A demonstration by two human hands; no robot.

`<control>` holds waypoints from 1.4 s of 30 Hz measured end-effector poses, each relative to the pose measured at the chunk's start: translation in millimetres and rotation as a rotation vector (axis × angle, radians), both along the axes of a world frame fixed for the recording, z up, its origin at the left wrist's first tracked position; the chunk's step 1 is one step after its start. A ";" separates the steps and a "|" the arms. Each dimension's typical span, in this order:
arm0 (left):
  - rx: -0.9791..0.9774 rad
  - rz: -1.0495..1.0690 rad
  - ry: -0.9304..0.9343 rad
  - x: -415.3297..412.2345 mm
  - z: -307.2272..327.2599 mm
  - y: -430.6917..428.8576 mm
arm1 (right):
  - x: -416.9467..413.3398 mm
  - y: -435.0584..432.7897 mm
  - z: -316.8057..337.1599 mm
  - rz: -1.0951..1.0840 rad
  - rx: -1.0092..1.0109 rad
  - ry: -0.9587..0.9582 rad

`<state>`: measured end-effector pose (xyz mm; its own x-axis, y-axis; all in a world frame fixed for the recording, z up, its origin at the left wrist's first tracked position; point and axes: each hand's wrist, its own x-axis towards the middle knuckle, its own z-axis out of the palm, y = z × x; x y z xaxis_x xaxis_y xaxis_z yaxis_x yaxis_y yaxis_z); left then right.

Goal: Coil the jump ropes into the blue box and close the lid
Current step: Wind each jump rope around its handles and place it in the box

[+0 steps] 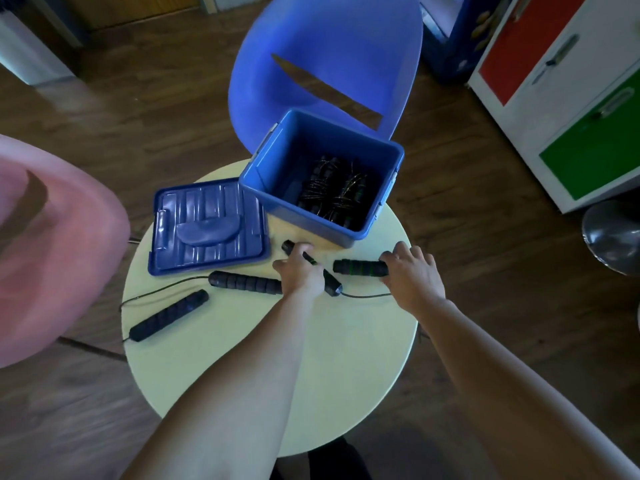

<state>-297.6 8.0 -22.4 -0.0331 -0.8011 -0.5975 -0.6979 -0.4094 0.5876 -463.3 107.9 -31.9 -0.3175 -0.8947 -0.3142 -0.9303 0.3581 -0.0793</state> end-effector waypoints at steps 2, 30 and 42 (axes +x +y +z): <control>-0.023 -0.008 0.064 0.6 5.6 3.5 | 7.2 7.9 3.7 -0.103 -0.056 -0.093; -0.538 -0.589 0.693 202.6 270.9 44.6 | 253.4 55.2 246.6 -0.598 -0.964 -1.027; -1.212 -0.963 -0.060 259.2 382.6 21.8 | 280.0 46.9 338.9 -0.321 -0.910 -1.528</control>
<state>-38.4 29.7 360.3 -0.8032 -0.4807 0.3518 -0.4429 0.8769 0.1870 -183.4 154.8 307.0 -0.4259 -0.9040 0.0376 0.2327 -0.1497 -0.9610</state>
